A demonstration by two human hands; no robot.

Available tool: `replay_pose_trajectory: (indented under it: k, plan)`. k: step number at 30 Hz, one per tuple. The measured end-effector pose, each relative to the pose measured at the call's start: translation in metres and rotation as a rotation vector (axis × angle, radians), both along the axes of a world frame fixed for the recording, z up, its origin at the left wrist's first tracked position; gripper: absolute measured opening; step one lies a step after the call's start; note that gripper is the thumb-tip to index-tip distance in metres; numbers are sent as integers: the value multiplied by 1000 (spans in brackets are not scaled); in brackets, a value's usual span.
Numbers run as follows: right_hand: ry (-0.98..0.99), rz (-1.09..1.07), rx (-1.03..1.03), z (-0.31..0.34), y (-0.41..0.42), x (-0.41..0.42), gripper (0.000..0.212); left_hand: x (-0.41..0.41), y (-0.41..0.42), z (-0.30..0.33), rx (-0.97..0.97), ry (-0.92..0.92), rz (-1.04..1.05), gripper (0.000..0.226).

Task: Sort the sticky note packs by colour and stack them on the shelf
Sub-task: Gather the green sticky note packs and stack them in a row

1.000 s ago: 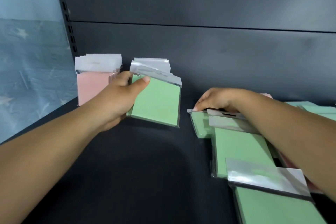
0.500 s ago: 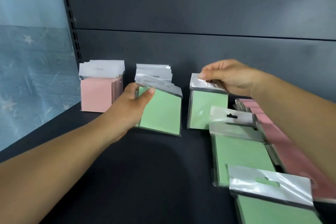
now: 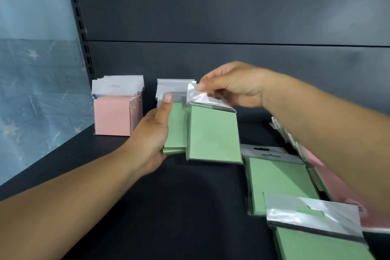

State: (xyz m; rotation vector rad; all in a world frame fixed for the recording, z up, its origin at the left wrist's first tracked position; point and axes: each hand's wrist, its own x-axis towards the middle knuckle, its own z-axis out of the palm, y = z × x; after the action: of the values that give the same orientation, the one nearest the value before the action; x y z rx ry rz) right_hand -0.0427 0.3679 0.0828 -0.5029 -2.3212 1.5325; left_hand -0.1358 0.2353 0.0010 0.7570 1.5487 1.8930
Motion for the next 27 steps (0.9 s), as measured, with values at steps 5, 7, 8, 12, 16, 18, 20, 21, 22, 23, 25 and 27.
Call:
replay_pose_trajectory:
  k: [5, 7, 8, 12, 16, 18, 20, 21, 22, 23, 25, 27]
  plan:
    - [23, -153, 105, -15, -11, -15, 18, 2, -2, -1, -2, 84, -183, 75]
    - [73, -173, 104, -16, -17, -18, 18, 0, -1, -2, 2, 120, -196, 70]
    - [101, -168, 112, -16, -20, -19, 16, 0, -1, -2, 11, 136, -185, 65]
    - [258, -288, -13, -15, -19, -12, 23, -8, -3, -2, 52, 309, -58, 50]
    - [121, -116, -401, -32, -8, 15, 53, -9, -5, 0, 49, 369, -84, 33]
    - [74, 38, -450, -44, -11, 23, 36, -7, -7, -1, -27, 363, -152, 40]
    - [78, 109, -386, -52, -15, 23, 28, -5, -10, -1, -91, 355, -216, 53]
    - [83, 105, -329, -55, -15, 22, 30, -6, -12, -1, -138, 360, -231, 56]
    - [81, 97, -272, -57, -15, 21, 33, -7, -14, -1, -200, 386, -235, 57]
    - [73, 88, -227, -58, -15, 21, 33, -8, -16, -1, -277, 429, -225, 57]
    - [58, 78, -162, -61, -14, 22, 30, -13, -17, -1, -423, 561, -149, 60]
    - [48, 58, -89, -64, -14, 23, 28, -12, -16, 1, -516, 705, -20, 64]
